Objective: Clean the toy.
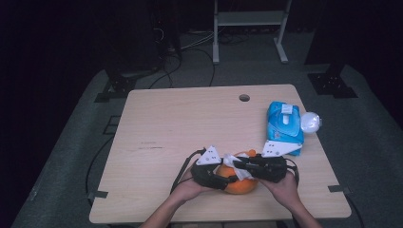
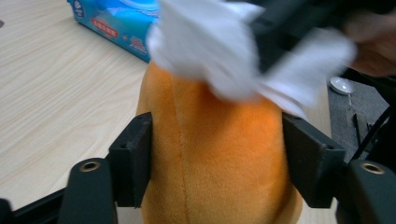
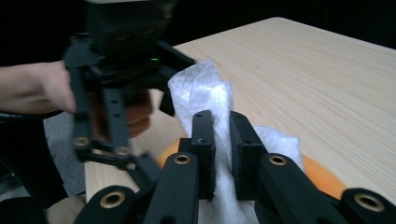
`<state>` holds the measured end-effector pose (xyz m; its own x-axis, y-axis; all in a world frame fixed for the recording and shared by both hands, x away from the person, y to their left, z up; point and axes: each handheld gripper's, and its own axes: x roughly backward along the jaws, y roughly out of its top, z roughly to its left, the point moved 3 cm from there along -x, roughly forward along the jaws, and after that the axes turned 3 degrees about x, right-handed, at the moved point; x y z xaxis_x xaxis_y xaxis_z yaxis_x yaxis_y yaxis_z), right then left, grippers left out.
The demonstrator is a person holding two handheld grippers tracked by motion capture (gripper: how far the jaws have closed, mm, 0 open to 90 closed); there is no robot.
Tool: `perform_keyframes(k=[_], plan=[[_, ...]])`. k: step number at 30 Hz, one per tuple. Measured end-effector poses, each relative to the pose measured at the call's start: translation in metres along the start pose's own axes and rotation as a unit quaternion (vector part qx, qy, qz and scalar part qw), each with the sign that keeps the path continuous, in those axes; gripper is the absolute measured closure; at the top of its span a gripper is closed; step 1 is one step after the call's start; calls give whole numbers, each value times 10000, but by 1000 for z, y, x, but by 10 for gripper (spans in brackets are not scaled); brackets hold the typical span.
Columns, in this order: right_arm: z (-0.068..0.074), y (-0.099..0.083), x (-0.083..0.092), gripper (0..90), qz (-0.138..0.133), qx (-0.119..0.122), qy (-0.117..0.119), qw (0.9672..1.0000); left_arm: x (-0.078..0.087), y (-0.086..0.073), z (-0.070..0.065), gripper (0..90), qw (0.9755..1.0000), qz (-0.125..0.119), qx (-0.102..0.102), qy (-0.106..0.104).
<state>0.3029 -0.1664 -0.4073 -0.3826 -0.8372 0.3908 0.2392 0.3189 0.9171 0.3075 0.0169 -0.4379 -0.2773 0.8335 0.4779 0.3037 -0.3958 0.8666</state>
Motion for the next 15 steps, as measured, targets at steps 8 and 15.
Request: perform_keyframes(k=[8,15], plan=[[-20,-14,17,812,41,-268,-59,9996,4,0,12,109,9992,-79,248,-316],[-19,-11,15,811,66,-244,-98,9996,1,-6,12,266,9986,-30,289,-451]])
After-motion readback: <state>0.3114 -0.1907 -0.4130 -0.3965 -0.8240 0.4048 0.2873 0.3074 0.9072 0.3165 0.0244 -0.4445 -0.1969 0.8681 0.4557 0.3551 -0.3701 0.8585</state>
